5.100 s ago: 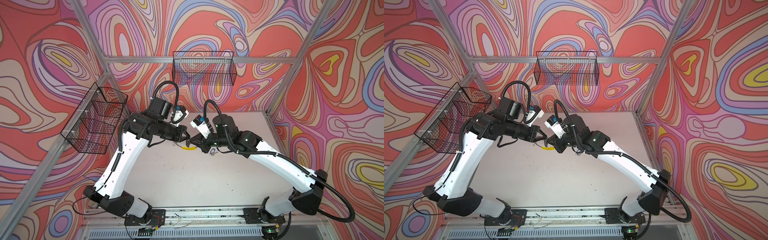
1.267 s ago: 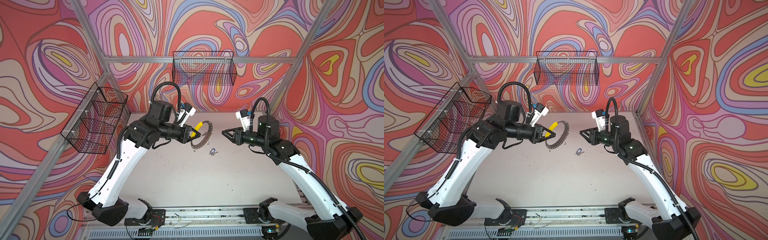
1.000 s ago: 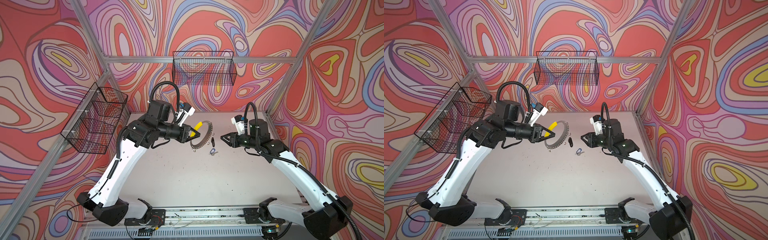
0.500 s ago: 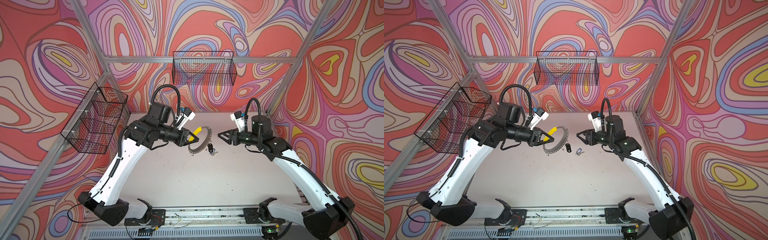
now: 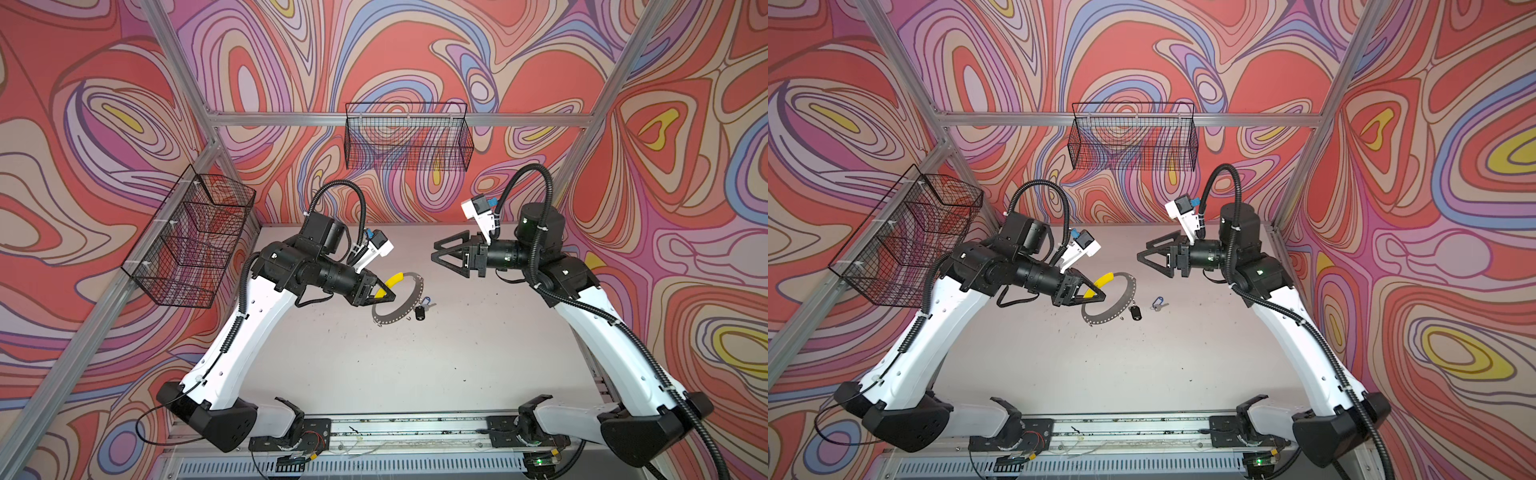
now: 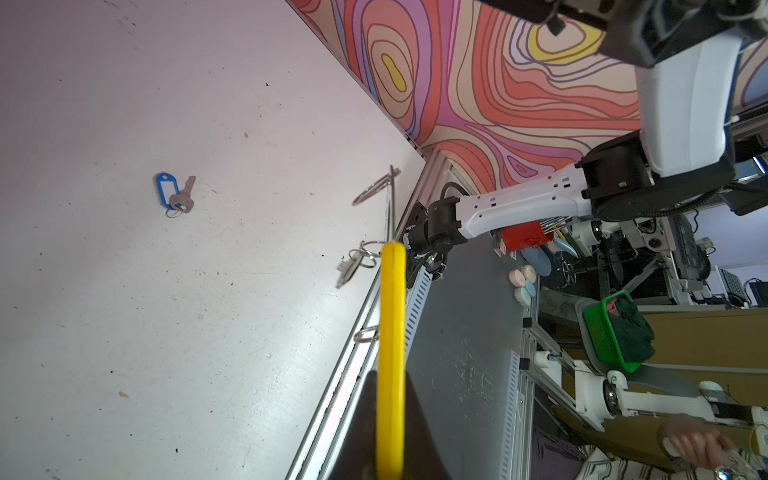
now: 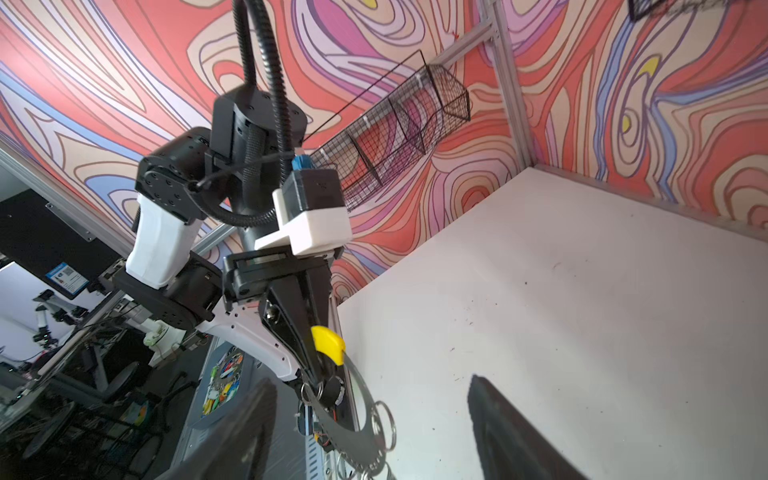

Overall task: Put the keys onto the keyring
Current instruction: 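Hold the silver ring with the left gripper while right gripper approaches it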

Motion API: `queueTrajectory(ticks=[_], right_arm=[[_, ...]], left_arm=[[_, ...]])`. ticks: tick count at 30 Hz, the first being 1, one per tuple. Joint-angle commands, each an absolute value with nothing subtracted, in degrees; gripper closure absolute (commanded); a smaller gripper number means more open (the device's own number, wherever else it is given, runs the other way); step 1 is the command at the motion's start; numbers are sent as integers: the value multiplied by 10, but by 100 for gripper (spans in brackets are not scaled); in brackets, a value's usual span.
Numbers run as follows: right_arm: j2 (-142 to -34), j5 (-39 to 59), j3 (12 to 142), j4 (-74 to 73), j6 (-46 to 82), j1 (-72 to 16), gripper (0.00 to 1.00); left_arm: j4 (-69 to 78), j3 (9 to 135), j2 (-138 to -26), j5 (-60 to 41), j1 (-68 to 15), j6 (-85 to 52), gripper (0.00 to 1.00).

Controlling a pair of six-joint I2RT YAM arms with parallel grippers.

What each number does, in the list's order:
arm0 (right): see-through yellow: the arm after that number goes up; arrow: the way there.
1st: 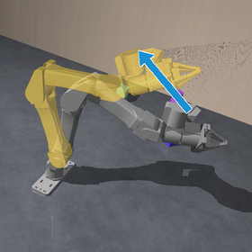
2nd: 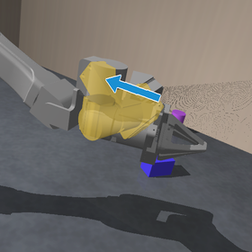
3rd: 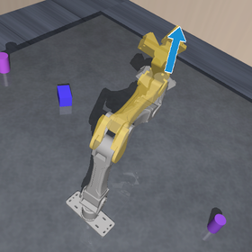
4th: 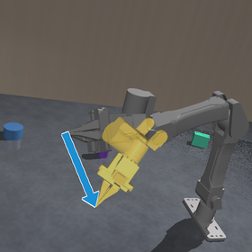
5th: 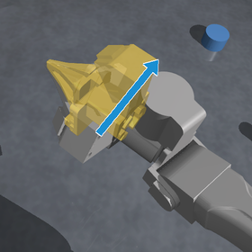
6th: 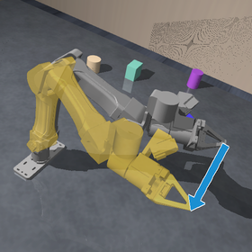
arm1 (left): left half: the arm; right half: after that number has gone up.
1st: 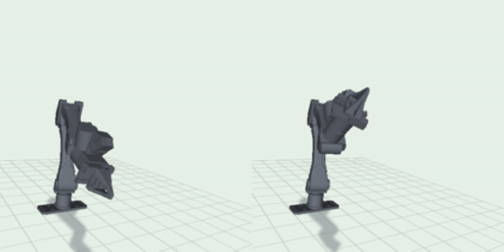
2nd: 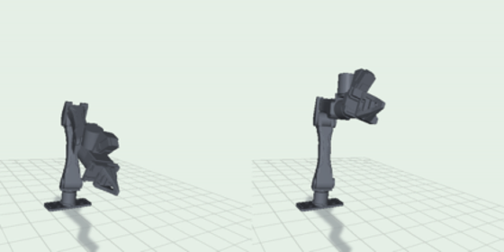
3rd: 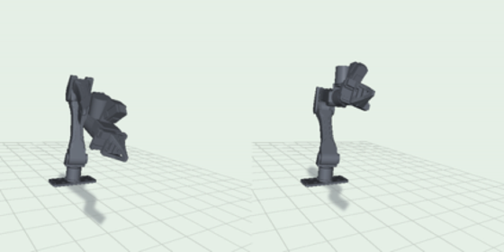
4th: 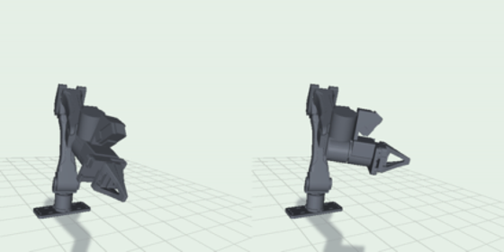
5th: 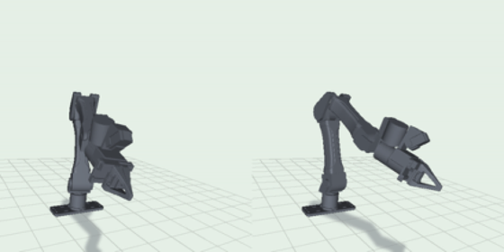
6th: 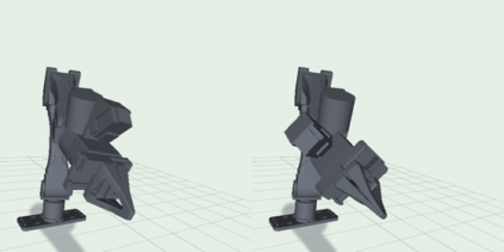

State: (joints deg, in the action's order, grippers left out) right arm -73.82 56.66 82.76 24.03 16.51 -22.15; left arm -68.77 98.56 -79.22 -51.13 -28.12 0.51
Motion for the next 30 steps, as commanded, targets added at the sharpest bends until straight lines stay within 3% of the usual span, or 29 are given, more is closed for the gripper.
queueTrajectory(ticks=[1,12,22,30], right_arm=[[-762,577,823,252,140,-265,22],[-776,587,807,335,84,-304,28],[-758,590,827,398,52,-304,63],[-741,549,853,448,29,-302,77]], left_arm=[[-748,1007,-796,-542,-280,53,100],[-757,996,-789,-527,-281,61,100],[-756,991,-788,-514,-281,60,100],[-757,984,-782,-500,-280,64,100]])
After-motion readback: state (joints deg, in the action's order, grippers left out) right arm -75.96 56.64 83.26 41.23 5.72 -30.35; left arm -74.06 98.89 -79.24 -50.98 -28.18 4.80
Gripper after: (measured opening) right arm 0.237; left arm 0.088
